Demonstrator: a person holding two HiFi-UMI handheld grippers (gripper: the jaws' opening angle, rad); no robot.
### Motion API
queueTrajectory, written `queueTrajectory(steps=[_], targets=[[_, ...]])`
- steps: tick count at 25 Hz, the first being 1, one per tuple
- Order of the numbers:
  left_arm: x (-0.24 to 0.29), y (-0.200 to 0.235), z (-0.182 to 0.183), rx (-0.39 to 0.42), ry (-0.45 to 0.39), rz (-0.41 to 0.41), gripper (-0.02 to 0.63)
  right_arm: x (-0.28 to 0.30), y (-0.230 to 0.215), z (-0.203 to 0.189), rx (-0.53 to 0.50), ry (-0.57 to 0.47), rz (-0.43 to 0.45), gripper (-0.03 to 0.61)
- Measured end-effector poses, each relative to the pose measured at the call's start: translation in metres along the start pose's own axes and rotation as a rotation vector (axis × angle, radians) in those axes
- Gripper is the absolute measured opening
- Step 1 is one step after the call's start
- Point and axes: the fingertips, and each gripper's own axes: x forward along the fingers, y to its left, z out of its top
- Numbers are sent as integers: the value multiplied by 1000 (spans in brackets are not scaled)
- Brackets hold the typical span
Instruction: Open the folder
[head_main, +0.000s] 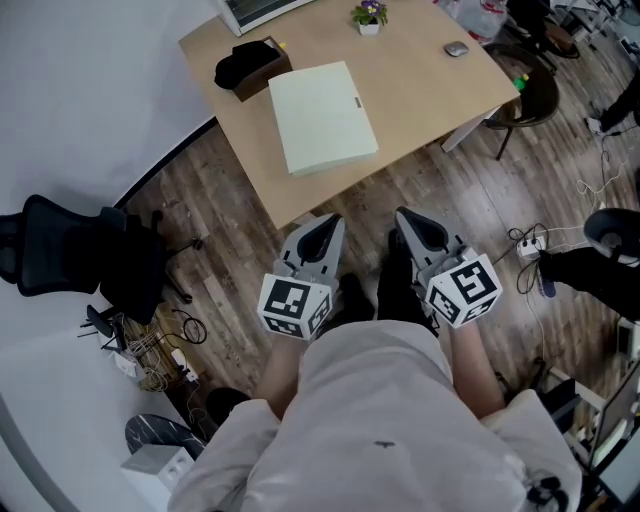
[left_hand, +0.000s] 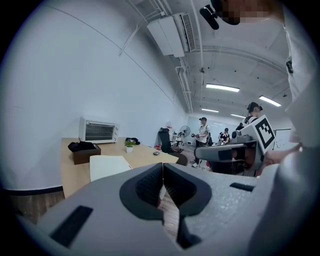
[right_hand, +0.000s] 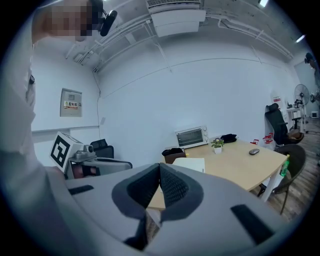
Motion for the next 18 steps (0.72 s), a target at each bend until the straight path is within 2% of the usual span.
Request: queueTrajectory(steps=[7,14,18], targets=[[27,1,15,3,-9,29,6,10,-27,14,-13,7,37,8],[58,6,31,-2,-21,98,8,26,-66,31,-21,7,84,79],[76,6,38,13,-17,123,51,36,-85,39,-33,9,116,120]])
